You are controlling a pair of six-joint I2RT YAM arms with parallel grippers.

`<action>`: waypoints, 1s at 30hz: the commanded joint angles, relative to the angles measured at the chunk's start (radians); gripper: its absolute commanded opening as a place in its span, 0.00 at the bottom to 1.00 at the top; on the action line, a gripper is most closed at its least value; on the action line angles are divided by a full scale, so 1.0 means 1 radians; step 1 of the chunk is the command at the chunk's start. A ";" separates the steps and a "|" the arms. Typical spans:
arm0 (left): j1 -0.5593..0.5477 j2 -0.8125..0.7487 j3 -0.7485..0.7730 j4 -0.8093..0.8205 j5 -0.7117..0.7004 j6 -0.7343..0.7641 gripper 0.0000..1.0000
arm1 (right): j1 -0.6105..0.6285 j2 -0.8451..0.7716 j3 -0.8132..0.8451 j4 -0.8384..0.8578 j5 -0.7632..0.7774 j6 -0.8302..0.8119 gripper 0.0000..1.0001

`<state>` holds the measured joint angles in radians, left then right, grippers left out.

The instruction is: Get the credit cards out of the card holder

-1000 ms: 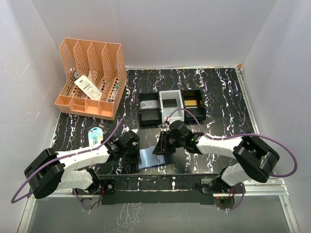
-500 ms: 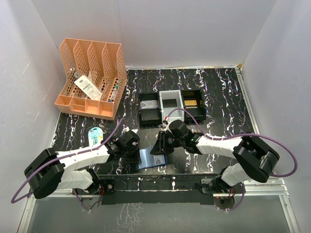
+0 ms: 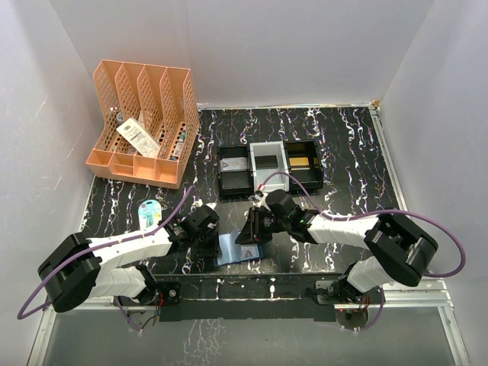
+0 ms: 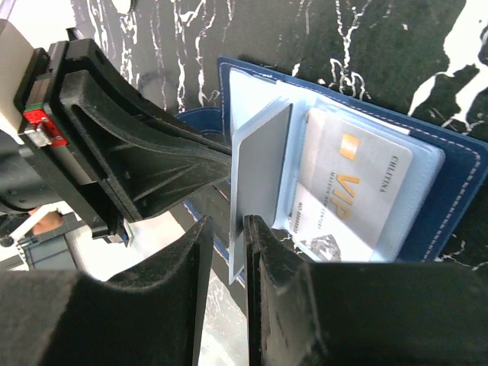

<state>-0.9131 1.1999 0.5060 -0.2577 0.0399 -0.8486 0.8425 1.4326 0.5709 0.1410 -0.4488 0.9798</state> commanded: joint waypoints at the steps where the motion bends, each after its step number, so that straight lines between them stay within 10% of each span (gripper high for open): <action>1: -0.006 -0.017 0.006 -0.035 -0.018 0.009 0.04 | 0.005 0.010 -0.002 0.110 -0.050 0.023 0.21; 11: -0.006 -0.045 0.006 -0.051 -0.034 0.005 0.04 | 0.006 0.021 0.006 0.106 -0.057 0.018 0.10; 30: -0.006 -0.221 0.017 -0.125 -0.130 -0.055 0.16 | 0.054 0.115 0.090 0.121 -0.110 0.002 0.26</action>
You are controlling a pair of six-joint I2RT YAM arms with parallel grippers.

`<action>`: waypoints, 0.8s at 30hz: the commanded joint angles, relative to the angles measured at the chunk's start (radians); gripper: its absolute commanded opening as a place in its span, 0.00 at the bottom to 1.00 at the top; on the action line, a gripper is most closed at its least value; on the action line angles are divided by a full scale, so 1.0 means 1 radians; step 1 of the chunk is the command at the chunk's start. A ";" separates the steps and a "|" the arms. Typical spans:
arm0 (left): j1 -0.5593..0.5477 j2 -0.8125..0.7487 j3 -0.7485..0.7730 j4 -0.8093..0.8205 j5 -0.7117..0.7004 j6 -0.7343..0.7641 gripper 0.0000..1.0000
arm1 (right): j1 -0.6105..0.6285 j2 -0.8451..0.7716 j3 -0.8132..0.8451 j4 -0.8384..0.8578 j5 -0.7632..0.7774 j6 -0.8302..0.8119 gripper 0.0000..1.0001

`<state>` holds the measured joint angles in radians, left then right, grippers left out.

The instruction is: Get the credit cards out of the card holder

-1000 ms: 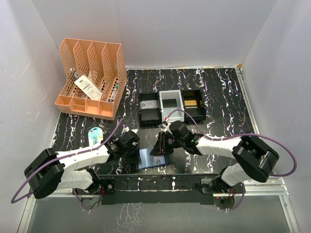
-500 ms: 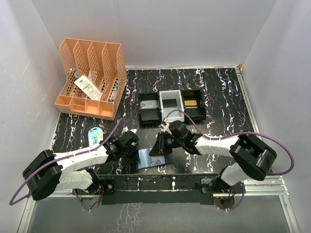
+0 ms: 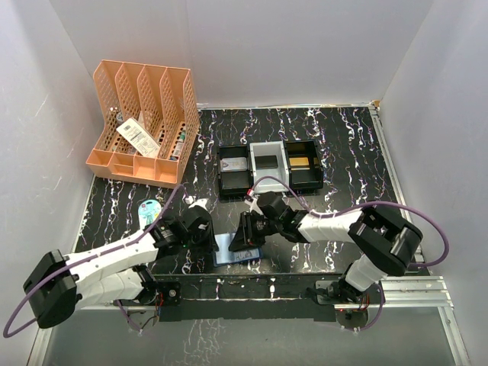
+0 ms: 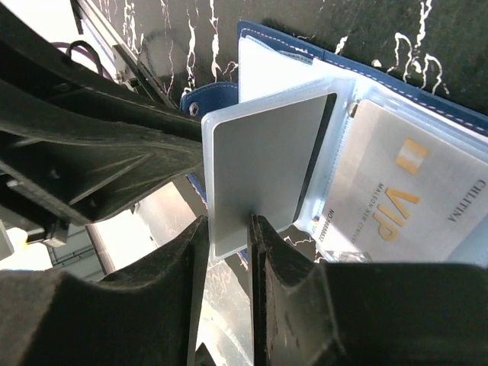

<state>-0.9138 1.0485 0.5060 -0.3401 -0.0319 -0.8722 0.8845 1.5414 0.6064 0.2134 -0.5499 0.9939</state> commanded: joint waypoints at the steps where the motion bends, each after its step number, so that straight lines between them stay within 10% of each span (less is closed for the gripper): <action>1: -0.005 -0.084 0.012 -0.045 -0.068 -0.040 0.17 | 0.015 0.011 0.061 0.047 -0.009 -0.015 0.27; 11: -0.005 -0.187 0.001 -0.111 -0.151 -0.093 0.22 | 0.029 0.001 0.077 0.047 0.004 -0.028 0.39; 24: -0.004 -0.133 -0.006 0.148 0.073 -0.013 0.35 | 0.017 -0.160 0.001 -0.080 0.306 -0.019 0.57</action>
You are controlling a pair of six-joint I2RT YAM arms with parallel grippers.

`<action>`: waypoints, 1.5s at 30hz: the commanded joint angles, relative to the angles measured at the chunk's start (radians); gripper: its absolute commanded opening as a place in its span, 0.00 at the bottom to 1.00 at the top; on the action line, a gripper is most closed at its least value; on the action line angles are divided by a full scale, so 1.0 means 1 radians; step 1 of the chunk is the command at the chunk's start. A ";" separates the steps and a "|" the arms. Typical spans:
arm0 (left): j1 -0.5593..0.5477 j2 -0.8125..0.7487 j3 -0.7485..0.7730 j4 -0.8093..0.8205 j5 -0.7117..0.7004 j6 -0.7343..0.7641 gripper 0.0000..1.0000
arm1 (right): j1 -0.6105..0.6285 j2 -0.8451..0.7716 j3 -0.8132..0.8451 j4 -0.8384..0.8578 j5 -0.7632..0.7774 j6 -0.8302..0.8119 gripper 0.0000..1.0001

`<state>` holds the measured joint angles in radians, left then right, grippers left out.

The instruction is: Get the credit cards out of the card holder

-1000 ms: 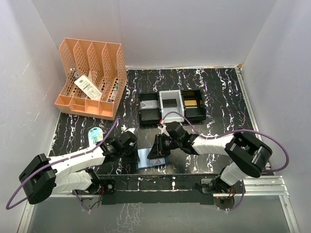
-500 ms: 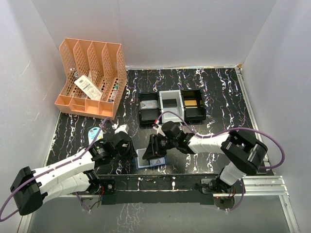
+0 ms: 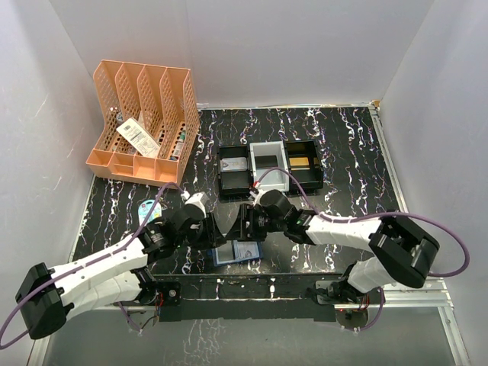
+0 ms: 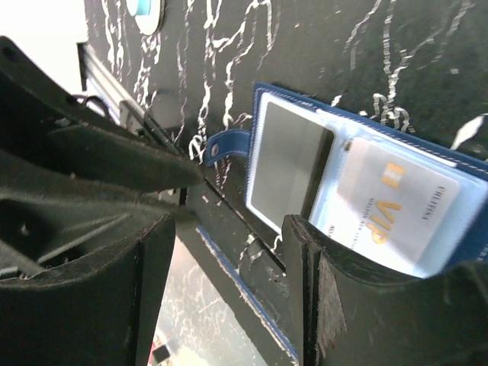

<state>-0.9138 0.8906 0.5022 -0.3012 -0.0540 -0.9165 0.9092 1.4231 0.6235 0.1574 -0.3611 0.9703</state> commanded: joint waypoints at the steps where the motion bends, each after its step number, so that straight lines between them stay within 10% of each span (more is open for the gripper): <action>1: -0.005 0.037 0.001 0.121 0.105 0.031 0.36 | -0.015 -0.047 -0.015 -0.038 0.131 0.005 0.57; 45: -0.005 0.177 -0.105 0.106 0.034 -0.033 0.10 | -0.035 0.200 0.029 0.101 -0.081 0.027 0.26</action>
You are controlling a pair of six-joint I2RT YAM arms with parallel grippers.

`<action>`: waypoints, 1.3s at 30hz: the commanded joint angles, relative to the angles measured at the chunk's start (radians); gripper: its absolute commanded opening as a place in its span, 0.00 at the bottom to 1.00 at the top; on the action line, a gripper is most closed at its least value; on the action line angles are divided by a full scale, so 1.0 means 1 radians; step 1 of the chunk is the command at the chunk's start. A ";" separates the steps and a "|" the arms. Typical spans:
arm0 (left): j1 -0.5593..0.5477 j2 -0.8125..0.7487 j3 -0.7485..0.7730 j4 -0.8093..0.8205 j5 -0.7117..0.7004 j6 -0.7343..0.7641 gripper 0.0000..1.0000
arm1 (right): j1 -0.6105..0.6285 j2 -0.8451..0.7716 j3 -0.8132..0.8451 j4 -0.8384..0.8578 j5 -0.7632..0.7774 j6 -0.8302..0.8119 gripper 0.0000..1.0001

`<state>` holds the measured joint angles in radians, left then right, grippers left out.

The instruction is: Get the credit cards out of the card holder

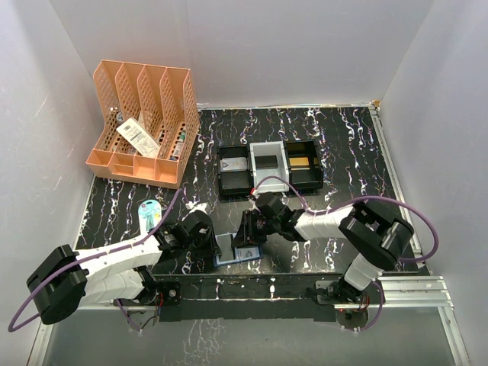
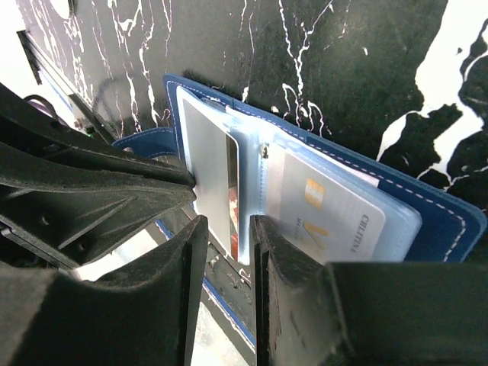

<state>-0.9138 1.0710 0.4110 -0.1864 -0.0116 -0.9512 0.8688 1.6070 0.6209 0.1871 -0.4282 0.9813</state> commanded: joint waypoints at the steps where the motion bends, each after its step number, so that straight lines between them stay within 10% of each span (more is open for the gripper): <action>1: -0.005 0.000 -0.014 -0.008 -0.008 0.002 0.10 | 0.006 0.021 0.030 0.081 -0.017 0.020 0.26; 39: -0.005 -0.020 -0.027 -0.001 0.001 0.019 0.06 | 0.003 0.042 0.000 0.146 -0.069 0.025 0.02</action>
<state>-0.9138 1.0695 0.4061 -0.1864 -0.0139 -0.9455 0.8684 1.6836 0.6170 0.2993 -0.4866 1.0203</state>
